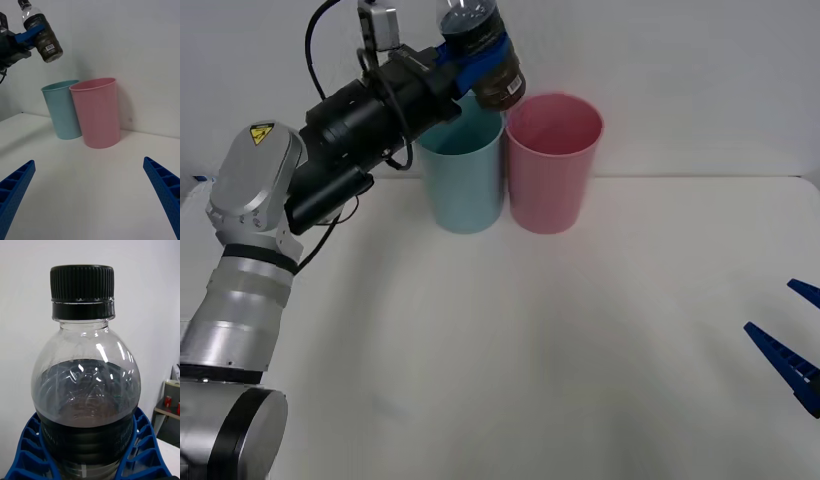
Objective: Grasp the object on the table and drop it into the matching bin: aluminum can to the light blue bin, PET bottle to the pink bin.
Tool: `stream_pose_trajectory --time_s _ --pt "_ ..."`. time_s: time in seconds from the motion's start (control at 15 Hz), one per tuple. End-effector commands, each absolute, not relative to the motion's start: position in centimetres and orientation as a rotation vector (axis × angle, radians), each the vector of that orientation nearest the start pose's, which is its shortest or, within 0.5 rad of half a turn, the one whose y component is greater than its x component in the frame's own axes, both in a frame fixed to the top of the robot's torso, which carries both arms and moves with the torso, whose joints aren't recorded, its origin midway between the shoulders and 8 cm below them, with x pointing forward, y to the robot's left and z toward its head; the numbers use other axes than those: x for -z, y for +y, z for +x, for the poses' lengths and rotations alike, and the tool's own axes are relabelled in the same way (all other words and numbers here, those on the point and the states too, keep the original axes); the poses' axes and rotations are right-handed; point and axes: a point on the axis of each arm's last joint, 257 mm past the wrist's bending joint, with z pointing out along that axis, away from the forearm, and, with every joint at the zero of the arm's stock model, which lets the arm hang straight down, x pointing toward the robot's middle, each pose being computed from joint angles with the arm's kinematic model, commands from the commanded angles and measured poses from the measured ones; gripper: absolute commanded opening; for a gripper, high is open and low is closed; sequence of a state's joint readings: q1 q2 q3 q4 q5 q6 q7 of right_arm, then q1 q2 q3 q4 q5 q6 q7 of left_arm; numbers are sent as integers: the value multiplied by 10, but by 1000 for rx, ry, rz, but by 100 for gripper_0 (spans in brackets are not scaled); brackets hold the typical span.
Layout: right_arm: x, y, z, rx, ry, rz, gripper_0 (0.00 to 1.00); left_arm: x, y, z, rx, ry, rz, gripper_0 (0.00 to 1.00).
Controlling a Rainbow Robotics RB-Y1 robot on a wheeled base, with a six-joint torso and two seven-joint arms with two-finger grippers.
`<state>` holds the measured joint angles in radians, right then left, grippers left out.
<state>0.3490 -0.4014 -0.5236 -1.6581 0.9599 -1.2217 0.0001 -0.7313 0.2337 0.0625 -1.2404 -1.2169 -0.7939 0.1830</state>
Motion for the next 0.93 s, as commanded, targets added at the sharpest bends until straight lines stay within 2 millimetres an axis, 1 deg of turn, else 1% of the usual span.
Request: stream_pose_trajectory --time_s 0.07,0.33,0.47,0.73,0.87,0.93 --pt "169 -330 342 -567 1441 -465 100 -50 6 612 761 1125 640 3" --pt "169 -330 342 -567 1441 -465 100 -53 -31 631 666 1124 677 3" --pt "169 -330 342 -567 1441 -465 100 -57 -44 639 607 1126 667 3" --pt "169 -330 342 -567 1441 -465 100 -58 -57 648 532 1139 641 3" --pt "169 -330 342 -567 1441 -465 100 -57 -58 649 521 1145 633 3" --pt "169 -330 342 -567 1441 -465 100 -56 -59 650 519 1147 633 5"
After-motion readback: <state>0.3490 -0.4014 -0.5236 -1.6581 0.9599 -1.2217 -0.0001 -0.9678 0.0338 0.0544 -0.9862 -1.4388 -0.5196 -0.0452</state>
